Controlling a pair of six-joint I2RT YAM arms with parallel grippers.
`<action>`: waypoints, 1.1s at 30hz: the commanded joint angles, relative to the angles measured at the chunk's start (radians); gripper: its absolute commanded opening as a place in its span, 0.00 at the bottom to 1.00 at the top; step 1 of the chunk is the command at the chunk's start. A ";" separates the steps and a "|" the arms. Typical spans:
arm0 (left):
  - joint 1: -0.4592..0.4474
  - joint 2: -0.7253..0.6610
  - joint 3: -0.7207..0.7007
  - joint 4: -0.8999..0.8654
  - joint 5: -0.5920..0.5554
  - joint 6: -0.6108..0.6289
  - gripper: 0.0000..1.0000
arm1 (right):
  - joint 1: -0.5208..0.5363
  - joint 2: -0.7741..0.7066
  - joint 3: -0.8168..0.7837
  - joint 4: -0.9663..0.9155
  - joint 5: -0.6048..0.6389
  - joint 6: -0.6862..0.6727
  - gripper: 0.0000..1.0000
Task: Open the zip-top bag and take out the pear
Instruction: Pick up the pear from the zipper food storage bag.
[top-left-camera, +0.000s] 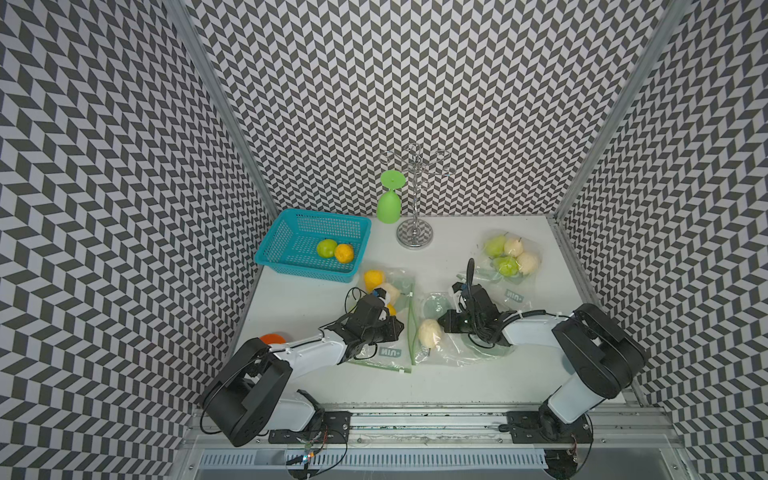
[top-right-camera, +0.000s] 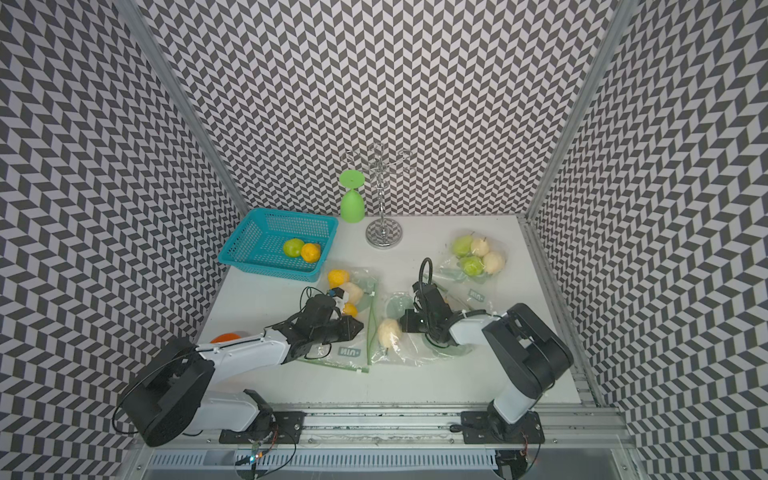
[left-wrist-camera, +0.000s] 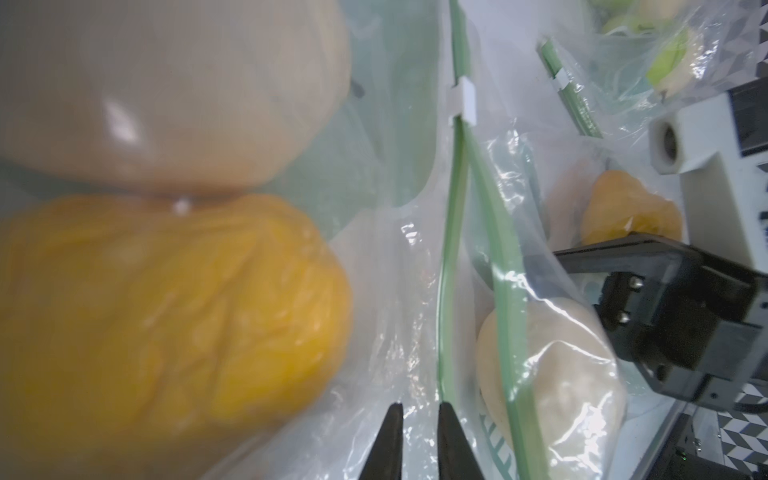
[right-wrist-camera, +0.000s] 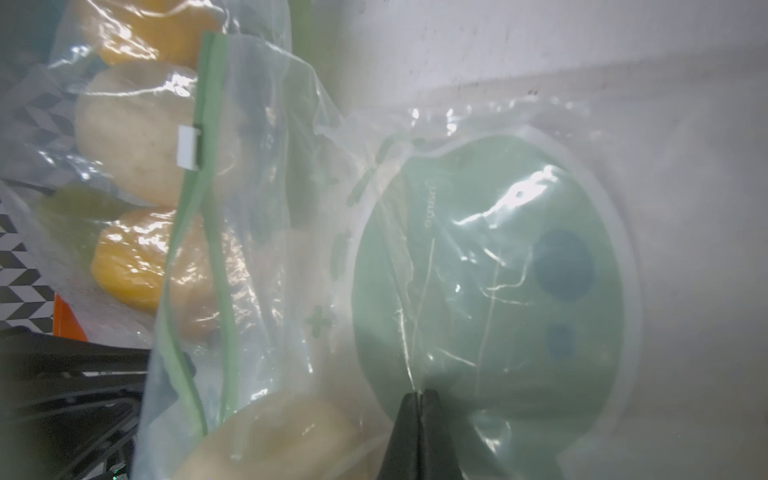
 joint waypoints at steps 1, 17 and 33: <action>-0.010 -0.073 0.040 -0.006 0.043 0.006 0.20 | -0.002 0.036 -0.030 0.004 0.011 -0.001 0.00; -0.046 0.105 0.058 0.017 0.075 0.040 0.16 | 0.000 0.047 -0.047 0.029 0.006 0.002 0.00; -0.129 0.222 0.034 0.179 0.092 0.019 0.38 | 0.006 0.051 -0.061 0.037 -0.002 0.001 0.00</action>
